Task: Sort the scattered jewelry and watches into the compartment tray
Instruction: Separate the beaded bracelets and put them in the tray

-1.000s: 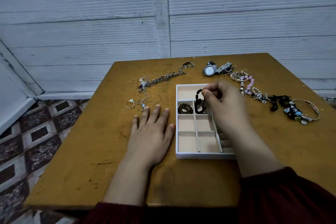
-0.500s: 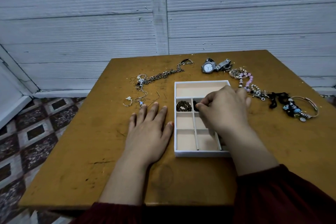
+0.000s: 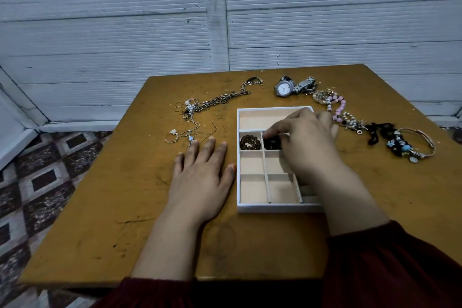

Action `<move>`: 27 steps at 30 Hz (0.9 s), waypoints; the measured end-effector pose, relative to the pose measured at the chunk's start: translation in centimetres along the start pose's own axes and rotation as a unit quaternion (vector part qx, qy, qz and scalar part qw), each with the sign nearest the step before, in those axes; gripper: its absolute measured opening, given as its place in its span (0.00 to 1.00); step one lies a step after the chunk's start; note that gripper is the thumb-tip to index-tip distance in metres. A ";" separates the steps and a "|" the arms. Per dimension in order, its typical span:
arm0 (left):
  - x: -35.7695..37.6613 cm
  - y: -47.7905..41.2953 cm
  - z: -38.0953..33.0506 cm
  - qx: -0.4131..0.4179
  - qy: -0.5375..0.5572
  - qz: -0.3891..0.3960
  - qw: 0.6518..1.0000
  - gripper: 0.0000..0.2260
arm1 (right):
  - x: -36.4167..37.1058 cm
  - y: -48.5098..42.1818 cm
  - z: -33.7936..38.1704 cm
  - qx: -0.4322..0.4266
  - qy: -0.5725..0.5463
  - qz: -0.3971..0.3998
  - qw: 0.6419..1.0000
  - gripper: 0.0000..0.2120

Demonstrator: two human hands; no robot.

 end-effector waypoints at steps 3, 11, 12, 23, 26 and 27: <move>0.0 0.0 0.0 0.000 -0.001 0.000 1.000 0.24 | 0.2 0.1 0.1 -0.006 0.016 0.013 1.000 0.20; 0.1 0.0 0.1 0.000 0.003 0.000 1.000 0.24 | 0.0 0.3 0.1 -0.002 0.019 0.026 0.999 0.19; 0.1 0.0 0.1 0.000 0.003 0.001 1.000 0.24 | 0.0 0.3 0.1 -0.003 0.019 0.024 1.000 0.19; 0.0 -0.1 0.0 -0.001 0.011 -0.004 1.000 0.24 | -0.4 0.0 -0.1 0.007 -0.085 -0.032 0.996 0.10; 0.0 -0.1 0.0 -0.001 0.018 -0.006 1.000 0.24 | -0.7 0.3 0.5 -0.014 -0.101 -0.049 0.994 0.10; 0.0 -0.1 0.0 0.000 0.025 -0.008 1.000 0.24 | -0.8 0.4 0.8 -0.021 -0.112 -0.059 0.992 0.10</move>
Point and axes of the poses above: each hand's wrist, its own y-axis away from the middle knuckle, its own x-axis out of the palm, z = x × y, the point moved 5 cm from there along -y, towards the middle knuckle, and after that the axes turned 5 degrees about x, right-handed, at the moved point
